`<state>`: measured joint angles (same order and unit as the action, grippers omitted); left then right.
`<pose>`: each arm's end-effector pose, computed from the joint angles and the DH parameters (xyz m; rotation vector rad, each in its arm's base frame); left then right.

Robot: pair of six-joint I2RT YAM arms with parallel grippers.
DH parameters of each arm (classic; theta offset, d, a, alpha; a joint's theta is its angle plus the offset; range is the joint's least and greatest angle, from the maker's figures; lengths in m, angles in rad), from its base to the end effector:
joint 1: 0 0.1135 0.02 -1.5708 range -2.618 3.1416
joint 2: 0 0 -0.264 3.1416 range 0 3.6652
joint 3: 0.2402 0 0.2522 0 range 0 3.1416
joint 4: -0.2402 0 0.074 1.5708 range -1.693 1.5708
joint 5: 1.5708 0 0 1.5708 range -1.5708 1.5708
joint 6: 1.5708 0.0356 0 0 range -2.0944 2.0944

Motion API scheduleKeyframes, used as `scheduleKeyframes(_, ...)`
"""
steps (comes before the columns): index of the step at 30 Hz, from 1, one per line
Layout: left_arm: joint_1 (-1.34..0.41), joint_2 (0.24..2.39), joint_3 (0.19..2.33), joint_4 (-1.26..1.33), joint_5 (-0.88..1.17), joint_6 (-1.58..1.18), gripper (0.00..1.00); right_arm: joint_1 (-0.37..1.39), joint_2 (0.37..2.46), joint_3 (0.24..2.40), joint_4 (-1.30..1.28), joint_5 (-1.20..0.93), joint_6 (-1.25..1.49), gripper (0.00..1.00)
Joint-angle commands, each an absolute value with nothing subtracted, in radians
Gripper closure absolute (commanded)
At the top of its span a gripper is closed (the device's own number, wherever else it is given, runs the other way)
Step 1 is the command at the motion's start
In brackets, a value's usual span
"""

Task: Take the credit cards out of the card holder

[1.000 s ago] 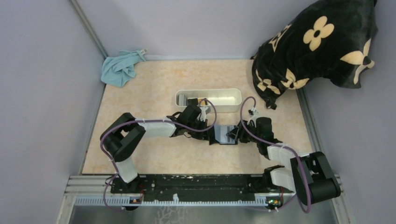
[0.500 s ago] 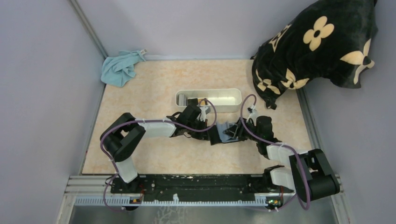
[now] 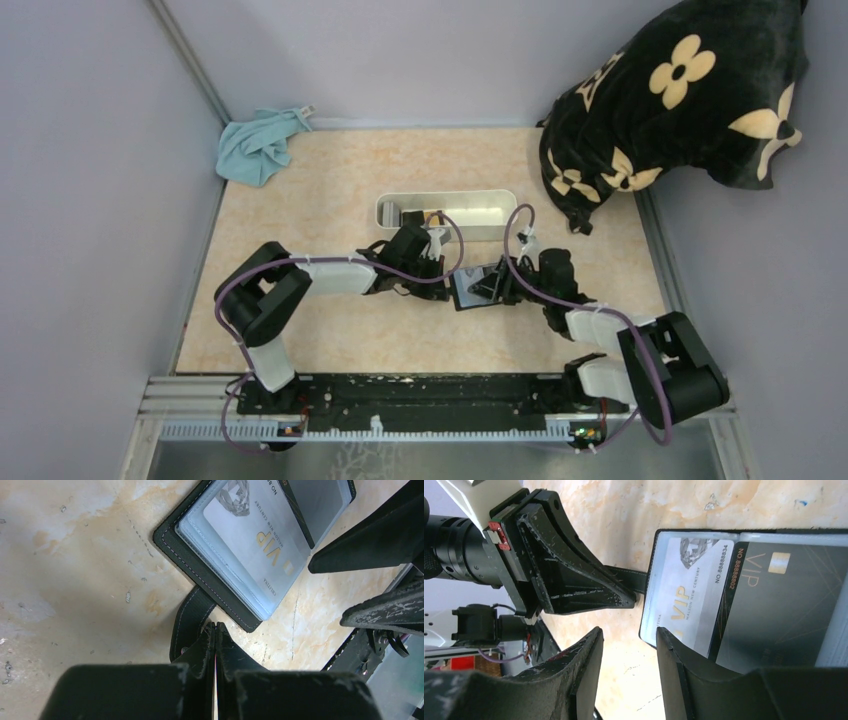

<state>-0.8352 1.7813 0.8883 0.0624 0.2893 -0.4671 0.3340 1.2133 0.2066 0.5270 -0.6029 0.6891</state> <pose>0.2263 -0.2652 0.1387 0.6142 2.5043 -0.9037 0.1832 0.0849 0.1382 -0.0197 2.1964 1.2266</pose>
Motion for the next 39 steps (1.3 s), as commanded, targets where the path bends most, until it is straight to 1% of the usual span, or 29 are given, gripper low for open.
scheduleKeyframes(1, -0.835, 1.795, 0.845, -0.009, 0.248, -0.439, 1.00, 0.344, 1.189, 0.266, 0.501, -0.554, 0.654, 0.56)
scheduleKeyframes(5, -0.836, 1.682, 0.784, 0.068, 0.241, -0.444, 1.00, 0.309, 1.144, 0.272, 0.444, -0.516, 0.656, 0.60)
scheduleKeyframes(10, -0.836, 1.535, 0.750, 0.130, 0.240, -0.418, 1.00, 0.243, 1.164, 0.264, 0.439, -0.537, 0.653, 0.66)
scheduleKeyframes(14, -0.836, 1.488, 0.729, 0.244, 0.291, -0.423, 1.00, 0.239, 1.181, 0.257, 0.446, -0.529, 0.648, 0.88)
scheduleKeyframes(15, -0.836, 1.497, 0.737, 0.266, 0.305, -0.426, 1.00, 0.238, 1.187, 0.254, 0.453, -0.528, 0.649, 0.92)
scheduleKeyframes(16, -0.836, 1.515, 0.750, 0.277, 0.319, -0.429, 1.00, 0.239, 1.191, 0.250, 0.460, -0.526, 0.651, 0.94)
scheduleKeyframes(22, -0.835, 1.666, 0.819, 0.353, 0.402, -0.482, 1.00, 0.238, 1.183, 0.235, 0.474, -0.522, 0.661, 0.95)
scheduleKeyframes(27, -0.836, 1.754, 0.886, 0.311, 0.388, -0.458, 1.00, 0.231, 1.162, 0.237, 0.462, -0.529, 0.655, 0.95)
scheduleKeyframes(33, -0.835, 1.819, 0.892, 0.298, 0.354, -0.428, 1.00, 0.217, 1.153, 0.239, 0.452, -0.536, 0.631, 0.94)
scheduleKeyframes(37, -0.833, 1.855, 0.885, 0.289, 0.337, -0.418, 1.00, 0.215, 1.157, 0.243, 0.433, -0.511, 0.622, 0.85)
scheduleKeyframes(39, -0.833, 1.866, 0.881, 0.287, 0.335, -0.419, 1.00, 0.215, 1.160, 0.241, 0.431, -0.506, 0.615, 0.76)
